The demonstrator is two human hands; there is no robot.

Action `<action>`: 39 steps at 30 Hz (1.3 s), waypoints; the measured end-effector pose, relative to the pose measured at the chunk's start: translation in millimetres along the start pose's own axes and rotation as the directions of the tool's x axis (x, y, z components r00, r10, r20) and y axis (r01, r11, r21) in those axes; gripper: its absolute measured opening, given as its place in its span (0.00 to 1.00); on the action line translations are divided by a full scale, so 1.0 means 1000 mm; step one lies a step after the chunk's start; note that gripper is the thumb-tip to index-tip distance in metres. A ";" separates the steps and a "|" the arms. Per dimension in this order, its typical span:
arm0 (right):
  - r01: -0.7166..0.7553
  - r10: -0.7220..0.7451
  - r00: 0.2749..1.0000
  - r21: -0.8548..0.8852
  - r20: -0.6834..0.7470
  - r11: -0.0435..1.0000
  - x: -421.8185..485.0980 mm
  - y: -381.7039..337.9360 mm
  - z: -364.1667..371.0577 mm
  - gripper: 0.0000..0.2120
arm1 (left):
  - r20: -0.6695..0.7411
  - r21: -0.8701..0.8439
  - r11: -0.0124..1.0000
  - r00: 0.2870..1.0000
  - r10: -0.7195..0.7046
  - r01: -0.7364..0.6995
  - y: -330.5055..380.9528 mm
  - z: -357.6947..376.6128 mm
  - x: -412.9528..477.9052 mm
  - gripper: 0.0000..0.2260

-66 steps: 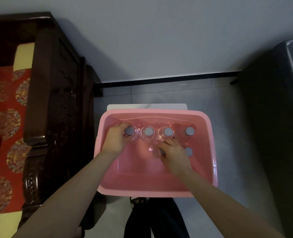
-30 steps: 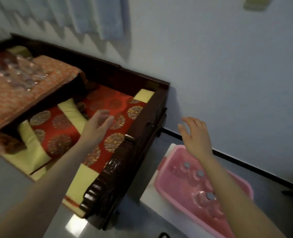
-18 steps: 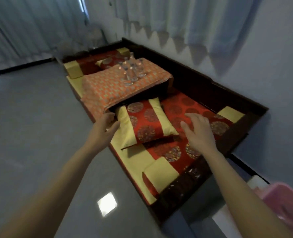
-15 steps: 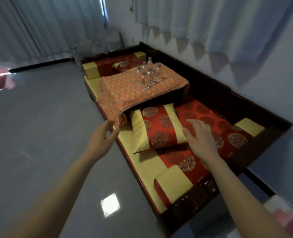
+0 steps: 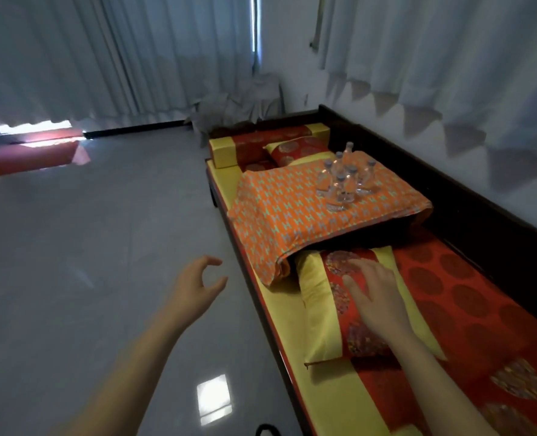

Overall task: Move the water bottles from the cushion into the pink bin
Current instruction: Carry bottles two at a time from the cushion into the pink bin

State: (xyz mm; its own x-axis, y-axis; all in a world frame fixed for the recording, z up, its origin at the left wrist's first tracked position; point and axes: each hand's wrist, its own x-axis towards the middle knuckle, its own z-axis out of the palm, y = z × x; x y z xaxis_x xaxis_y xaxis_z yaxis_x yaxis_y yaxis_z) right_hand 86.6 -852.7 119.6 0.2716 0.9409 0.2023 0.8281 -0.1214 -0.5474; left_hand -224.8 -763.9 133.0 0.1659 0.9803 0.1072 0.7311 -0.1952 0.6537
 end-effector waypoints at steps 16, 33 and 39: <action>-0.210 0.209 0.976 0.004 0.053 0.978 0.263 -0.029 0.121 0.20 | 0.267 0.083 0.991 0.960 0.079 -0.105 -0.102 0.000 0.307 0.22; -0.686 0.701 0.670 0.157 -0.245 0.710 0.407 -0.006 0.175 0.22 | 0.571 -0.242 0.908 0.707 0.418 -0.342 -0.057 0.114 0.634 0.25; -0.731 0.740 0.610 0.161 -0.284 0.663 0.455 0.042 0.181 0.24 | 0.658 -0.329 0.907 0.626 0.420 -0.262 -0.016 0.195 0.694 0.25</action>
State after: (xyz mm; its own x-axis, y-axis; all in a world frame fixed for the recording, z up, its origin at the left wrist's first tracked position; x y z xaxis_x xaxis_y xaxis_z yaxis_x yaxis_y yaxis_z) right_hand 155.8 -372.3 41.8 0.9177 0.3940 -0.0515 0.2717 -0.7168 -0.6421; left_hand 7.8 -86.7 51.1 0.8457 0.5117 -0.1513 0.4020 -0.4244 0.8113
